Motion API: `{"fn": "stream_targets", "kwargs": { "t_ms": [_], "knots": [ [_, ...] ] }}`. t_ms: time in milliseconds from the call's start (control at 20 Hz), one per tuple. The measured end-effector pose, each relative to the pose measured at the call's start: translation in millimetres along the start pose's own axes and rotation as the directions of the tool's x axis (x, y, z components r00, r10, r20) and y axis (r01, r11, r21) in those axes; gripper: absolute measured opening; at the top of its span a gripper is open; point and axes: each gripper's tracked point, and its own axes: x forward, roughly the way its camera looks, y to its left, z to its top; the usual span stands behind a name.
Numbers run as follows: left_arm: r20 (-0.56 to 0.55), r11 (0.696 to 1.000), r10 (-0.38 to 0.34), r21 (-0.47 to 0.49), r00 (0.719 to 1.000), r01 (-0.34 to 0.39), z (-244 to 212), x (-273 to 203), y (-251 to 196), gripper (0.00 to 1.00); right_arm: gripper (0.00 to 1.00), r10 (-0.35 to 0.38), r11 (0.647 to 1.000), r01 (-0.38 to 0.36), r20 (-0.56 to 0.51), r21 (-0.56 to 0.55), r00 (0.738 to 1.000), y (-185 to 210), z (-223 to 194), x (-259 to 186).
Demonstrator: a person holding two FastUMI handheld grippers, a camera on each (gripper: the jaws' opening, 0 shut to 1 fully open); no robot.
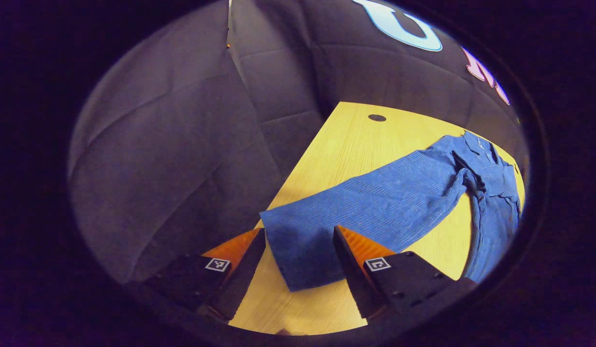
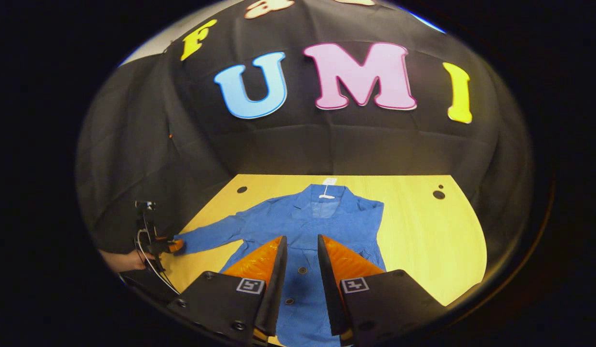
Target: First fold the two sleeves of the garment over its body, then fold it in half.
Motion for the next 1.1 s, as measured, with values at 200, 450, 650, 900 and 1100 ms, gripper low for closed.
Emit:
{"fn": "stream_targets", "kwargs": {
  "t_ms": [200, 450, 650, 900, 1100],
  "knots": [
    [0.011, 0.998, -0.05, -0.045, 0.999, 0.05, 3, -2, -5, 0.83, 0.44, -0.019, 0.999, 0.019, 0.006, 0.039, 1.0, -8, 5, 3],
    [0.012, 0.993, -0.113, -0.024, 0.994, 0.113, 4, -5, -5, 0.72, 0.44, 0.011, 0.999, -0.01, -0.017, 0.053, 1.0, 2, 0, 6],
    [0.021, 0.99, -0.14, 0.027, 0.99, 0.139, 0, -6, -21, 0.32, 0.44, 0.008, 0.999, -0.008, -0.021, 0.041, 1.0, 2, -2, 4],
    [-0.033, 0.992, -0.125, 0.016, 0.992, 0.125, 5, -6, -32, 0.0, 0.44, -0.013, 0.999, 0.014, -0.025, 0.045, 1.0, -11, -6, -8],
    [0.038, 0.972, -0.225, 0.071, 0.974, 0.222, 25, -35, -44, 0.0, 0.43, -0.043, 0.997, 0.044, -0.023, 0.059, 0.999, -28, -9, -18]
  ]
}}
